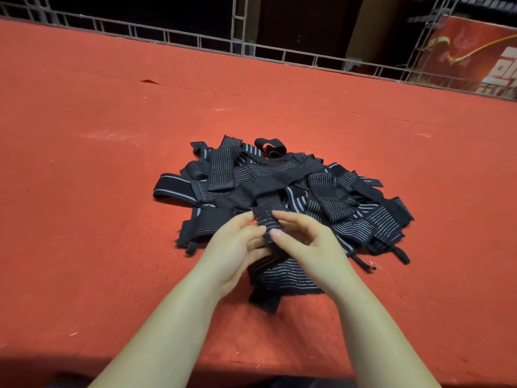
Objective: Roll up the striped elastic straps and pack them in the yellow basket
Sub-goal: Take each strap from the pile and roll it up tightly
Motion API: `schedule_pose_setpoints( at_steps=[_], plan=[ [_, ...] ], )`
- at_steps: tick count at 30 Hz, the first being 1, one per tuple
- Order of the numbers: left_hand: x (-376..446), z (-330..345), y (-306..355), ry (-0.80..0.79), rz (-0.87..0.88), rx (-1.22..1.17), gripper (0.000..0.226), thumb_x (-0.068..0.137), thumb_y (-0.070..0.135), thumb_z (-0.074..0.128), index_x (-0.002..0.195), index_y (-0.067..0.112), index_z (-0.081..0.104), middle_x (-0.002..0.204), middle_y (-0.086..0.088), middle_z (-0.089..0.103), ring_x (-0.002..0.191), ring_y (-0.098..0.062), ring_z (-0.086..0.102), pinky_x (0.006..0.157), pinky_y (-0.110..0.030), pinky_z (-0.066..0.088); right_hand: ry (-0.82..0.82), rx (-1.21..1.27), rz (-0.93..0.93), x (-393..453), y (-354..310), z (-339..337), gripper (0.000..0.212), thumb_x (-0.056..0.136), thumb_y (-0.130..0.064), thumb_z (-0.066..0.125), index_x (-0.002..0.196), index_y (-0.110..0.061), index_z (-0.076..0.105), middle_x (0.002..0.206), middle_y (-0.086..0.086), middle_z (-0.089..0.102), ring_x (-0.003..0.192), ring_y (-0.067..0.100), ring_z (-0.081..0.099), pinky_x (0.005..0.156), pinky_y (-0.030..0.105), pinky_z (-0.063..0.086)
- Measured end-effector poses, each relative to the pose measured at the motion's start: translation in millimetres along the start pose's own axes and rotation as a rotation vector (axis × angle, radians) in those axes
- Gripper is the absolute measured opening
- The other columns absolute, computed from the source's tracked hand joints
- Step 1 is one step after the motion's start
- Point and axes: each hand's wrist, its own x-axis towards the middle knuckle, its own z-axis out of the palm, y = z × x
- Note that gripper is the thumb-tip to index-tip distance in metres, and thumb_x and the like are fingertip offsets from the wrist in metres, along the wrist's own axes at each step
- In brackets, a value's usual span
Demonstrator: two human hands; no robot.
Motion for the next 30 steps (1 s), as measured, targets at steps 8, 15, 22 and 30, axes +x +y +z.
schedule_pose_setpoints(
  at_steps=[8,15,22,30],
  plan=[
    [-10,-5,13,0.047,0.055,0.141,0.041,0.089,-0.007,0.045,0.120,0.018,0.054,0.100,0.001,0.070,0.088,-0.011,0.068,0.079,-0.024,0.054,-0.011,0.025,-0.126,0,1,3,0.032,0.087,-0.007,0.065,0.110,-0.028,0.064,0.101,-0.020,0.067,0.095,-0.011,0.061,0.084,0.007,0.041],
    [-10,-12,19,0.035,0.357,0.847,0.015,0.074,0.033,0.074,0.088,0.034,0.071,0.087,0.013,0.071,0.086,0.000,0.065,0.083,-0.026,0.050,-0.143,0.027,-0.066,-1,-7,-4,0.018,0.085,-0.013,0.067,0.068,-0.019,0.065,0.058,-0.010,0.058,0.056,0.001,0.052,0.056,0.016,0.040],
    [-7,-18,17,0.293,0.324,0.563,0.011,0.083,0.022,0.068,0.072,0.025,0.068,0.066,0.012,0.068,0.067,-0.006,0.061,0.070,-0.028,0.046,-0.333,-0.137,0.099,-1,20,8,0.014,0.079,-0.013,0.074,0.091,-0.017,0.069,0.090,-0.004,0.072,0.083,0.007,0.064,0.085,0.034,0.053],
    [-15,-51,23,0.469,0.229,0.210,0.016,0.093,0.012,0.055,0.080,0.012,0.065,0.056,0.005,0.061,0.046,-0.006,0.053,0.047,-0.019,0.043,-0.005,-0.255,0.049,18,47,16,0.021,0.089,-0.008,0.059,0.078,-0.025,0.055,0.081,-0.004,0.065,0.082,0.013,0.062,0.082,0.028,0.044]
  ],
)
